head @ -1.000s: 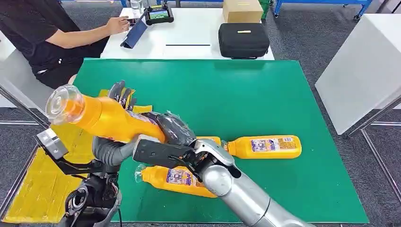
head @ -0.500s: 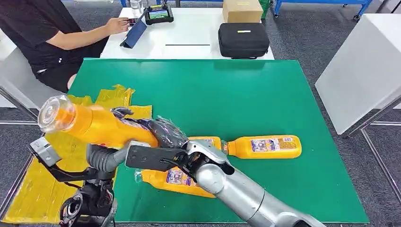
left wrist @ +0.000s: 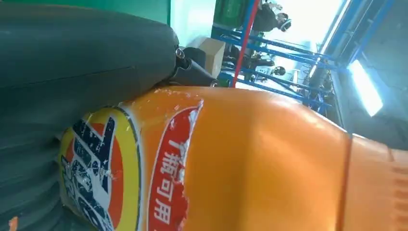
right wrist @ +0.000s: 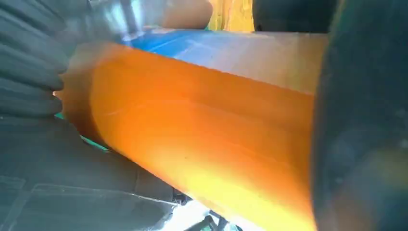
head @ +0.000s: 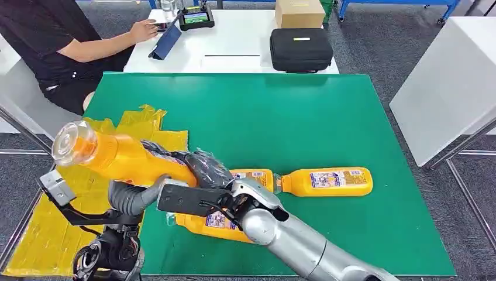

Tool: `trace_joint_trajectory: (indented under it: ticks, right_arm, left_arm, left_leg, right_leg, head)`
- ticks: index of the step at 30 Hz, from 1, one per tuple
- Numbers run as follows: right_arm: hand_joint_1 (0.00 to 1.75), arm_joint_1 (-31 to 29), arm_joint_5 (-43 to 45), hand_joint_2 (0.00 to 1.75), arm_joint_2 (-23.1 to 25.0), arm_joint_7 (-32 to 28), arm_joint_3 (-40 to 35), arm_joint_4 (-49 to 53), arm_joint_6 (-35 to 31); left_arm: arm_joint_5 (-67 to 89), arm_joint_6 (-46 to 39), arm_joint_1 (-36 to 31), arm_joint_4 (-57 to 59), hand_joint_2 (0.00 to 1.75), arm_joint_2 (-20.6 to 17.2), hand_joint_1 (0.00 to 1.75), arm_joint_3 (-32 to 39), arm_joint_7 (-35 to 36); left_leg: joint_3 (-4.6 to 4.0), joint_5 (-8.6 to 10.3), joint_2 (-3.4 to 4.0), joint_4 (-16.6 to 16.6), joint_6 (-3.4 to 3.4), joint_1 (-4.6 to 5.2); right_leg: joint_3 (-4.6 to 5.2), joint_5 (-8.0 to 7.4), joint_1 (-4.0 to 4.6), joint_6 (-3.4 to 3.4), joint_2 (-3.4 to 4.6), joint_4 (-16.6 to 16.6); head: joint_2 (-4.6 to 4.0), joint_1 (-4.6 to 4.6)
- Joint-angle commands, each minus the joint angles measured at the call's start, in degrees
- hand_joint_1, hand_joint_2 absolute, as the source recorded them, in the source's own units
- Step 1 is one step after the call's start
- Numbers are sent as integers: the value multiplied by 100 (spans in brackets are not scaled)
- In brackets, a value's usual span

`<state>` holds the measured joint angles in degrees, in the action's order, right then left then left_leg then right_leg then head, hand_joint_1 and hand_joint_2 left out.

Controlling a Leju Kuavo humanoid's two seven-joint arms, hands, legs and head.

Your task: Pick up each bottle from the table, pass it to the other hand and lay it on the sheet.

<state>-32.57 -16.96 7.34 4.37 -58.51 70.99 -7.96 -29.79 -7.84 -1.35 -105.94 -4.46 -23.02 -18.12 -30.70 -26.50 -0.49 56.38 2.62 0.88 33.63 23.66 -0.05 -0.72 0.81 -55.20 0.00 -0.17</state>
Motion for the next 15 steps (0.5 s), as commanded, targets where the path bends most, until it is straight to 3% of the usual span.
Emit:
trace_joint_trajectory:
  ticks: [1, 12, 15]
  right_arm:
    - [0, 514, 182, 0, -676, -269, 447, 77, -170]
    - [0, 559, 198, 0, -628, -266, 491, 103, -200]
    - [0, 1003, 86, 0, -878, -585, 1241, 665, -553]
  left_arm:
    - [-121, 183, -165, 49, 175, -36, 175, 21, -38]
    - [-122, 180, -170, 43, 175, -39, 175, 32, -30]
    - [160, 131, 41, -157, 175, -68, 175, 109, -196]
  left_leg:
    - [29, -3, -39, -10, -20, -12]
    - [7, -4, -14, -1, -17, -3]
    - [7, -4, -8, -2, -15, -4]
  right_leg:
    - [-47, 12, 11, -5, -50, 21]
    - [-17, 6, 2, -1, -17, 3]
    - [-17, 6, 3, -2, -16, 5]
  head:
    - [0, 0]
    - [0, 2]
    - [0, 2]
